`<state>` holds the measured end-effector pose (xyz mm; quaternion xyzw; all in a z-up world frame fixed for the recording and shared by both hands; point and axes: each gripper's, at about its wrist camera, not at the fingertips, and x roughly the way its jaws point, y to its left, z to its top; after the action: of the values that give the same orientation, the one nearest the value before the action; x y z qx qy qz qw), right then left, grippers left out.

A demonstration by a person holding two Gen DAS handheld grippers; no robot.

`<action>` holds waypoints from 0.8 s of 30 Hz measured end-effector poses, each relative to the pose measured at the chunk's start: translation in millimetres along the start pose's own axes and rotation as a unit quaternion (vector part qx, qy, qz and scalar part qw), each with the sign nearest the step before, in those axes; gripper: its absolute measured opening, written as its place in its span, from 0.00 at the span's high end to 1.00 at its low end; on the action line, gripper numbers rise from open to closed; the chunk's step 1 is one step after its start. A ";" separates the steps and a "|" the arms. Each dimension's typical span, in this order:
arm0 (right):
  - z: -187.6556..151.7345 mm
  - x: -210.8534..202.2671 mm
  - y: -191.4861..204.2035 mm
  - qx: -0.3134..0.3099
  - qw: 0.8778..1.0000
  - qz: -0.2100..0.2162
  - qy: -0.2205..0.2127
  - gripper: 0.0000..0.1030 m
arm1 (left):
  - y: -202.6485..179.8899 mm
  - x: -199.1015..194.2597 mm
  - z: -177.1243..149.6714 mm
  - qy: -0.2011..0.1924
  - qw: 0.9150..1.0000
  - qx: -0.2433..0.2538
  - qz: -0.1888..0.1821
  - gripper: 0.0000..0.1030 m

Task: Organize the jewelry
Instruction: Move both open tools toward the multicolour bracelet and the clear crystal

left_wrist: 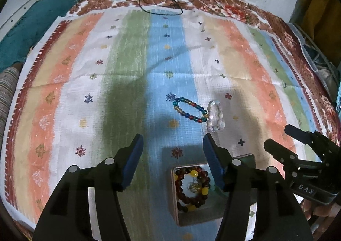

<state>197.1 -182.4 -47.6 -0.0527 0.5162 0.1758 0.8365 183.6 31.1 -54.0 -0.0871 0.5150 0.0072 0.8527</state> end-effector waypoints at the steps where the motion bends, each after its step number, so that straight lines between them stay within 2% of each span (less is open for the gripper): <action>1: 1.0 2.7 -0.7 0.001 1.000 0.000 0.002 0.27 | -0.6 2.5 0.7 0.002 1.000 0.000 0.000 0.42; 13: 12.8 28.0 -5.5 0.009 1.000 -0.013 0.009 0.27 | -0.9 34.5 13.8 0.015 1.000 0.005 0.007 0.40; 24: 20.2 53.9 -7.8 0.014 0.999 -0.011 0.026 0.27 | 2.9 60.2 25.2 0.025 1.000 0.001 -0.005 0.40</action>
<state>238.8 -171.3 -86.5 -0.0518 0.5397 0.1578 0.8253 233.7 33.2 -95.9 -0.0895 0.5354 0.0001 0.8399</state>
